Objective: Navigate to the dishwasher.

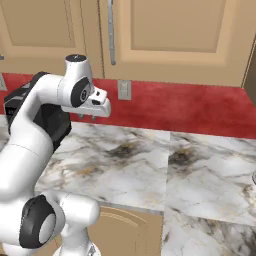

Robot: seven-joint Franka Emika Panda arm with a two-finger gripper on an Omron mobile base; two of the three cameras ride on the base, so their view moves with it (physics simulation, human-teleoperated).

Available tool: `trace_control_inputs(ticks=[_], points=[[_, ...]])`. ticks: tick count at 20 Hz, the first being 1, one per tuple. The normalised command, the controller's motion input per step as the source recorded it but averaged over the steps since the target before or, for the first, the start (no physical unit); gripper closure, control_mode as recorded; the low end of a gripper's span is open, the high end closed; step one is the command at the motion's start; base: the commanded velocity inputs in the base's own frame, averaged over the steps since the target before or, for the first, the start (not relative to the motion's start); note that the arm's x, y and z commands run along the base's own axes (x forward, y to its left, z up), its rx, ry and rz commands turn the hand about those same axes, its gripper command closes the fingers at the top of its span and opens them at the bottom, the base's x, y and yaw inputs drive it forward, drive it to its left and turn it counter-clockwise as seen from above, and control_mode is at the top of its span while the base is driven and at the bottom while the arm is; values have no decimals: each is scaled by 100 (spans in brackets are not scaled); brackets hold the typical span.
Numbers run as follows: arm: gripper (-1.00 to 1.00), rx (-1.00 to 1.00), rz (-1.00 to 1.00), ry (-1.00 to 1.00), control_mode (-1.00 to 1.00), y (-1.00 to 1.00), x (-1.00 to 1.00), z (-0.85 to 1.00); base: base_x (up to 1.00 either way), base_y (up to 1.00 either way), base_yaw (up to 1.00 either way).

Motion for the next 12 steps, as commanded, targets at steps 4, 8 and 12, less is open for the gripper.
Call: trace_control_inputs(ticks=[4,8,12], points=[[-100,0,3,0,-100,0,-40,0,0,0,0],[-100,0,15,-3,-100,3,-72,0,0,0,0],[-100,-1,15,-4,100,6,-41,-4,-37,17,25]])
